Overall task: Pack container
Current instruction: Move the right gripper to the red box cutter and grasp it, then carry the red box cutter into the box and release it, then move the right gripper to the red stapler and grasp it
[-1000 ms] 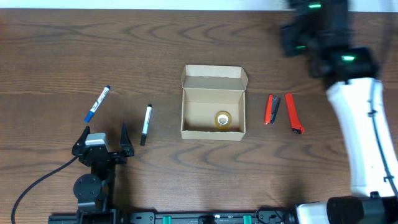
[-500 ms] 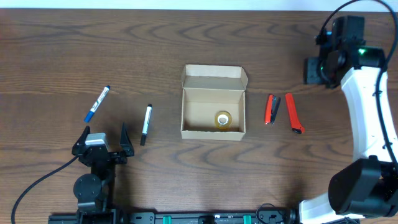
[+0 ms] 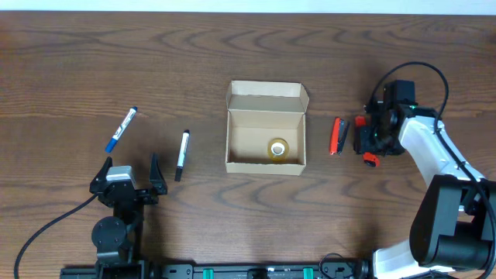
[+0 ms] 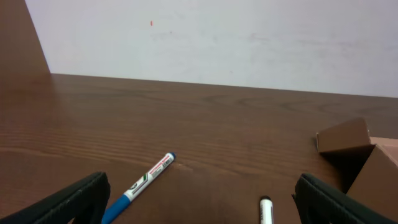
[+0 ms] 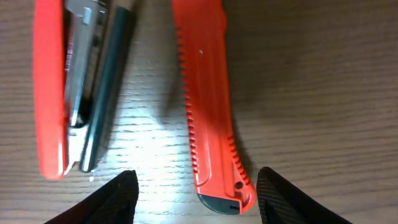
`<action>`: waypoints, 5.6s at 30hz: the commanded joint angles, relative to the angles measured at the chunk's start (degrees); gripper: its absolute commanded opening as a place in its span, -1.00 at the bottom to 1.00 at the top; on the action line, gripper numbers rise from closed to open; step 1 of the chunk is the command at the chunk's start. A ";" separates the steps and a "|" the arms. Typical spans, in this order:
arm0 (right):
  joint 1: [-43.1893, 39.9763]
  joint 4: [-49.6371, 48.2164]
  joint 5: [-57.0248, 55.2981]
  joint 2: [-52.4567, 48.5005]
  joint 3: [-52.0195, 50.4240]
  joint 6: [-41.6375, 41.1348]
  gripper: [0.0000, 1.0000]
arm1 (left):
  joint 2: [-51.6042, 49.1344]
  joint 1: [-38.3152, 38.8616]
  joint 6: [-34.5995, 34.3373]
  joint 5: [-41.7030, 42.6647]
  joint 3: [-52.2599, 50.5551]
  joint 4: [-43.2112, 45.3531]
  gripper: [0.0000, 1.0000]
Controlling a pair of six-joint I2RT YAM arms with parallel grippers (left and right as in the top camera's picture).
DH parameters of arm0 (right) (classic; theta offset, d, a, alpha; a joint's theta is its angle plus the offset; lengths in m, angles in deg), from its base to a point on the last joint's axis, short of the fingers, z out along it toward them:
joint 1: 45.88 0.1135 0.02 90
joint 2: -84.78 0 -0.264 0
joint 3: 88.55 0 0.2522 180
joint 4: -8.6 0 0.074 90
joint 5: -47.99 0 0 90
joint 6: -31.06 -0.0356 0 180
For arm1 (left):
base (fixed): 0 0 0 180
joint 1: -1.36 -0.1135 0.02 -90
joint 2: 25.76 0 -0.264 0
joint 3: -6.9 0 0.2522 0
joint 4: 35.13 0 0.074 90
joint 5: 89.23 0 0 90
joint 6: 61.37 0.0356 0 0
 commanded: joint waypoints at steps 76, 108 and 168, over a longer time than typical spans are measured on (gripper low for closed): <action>4.70 9.07 27.74 0.24 33.55 15.61 -0.97 | 0.28 0.20 -0.63 1.31 -0.57 -1.81 0.91; 35.74 17.68 9.53 -19.47 34.86 48.65 -0.97 | 0.28 0.20 -0.61 1.27 -0.57 -1.86 0.91; 12.26 4.90 -4.11 2.29 12.00 -39.60 0.30 | 0.28 0.20 -0.63 1.29 -0.57 -2.69 0.91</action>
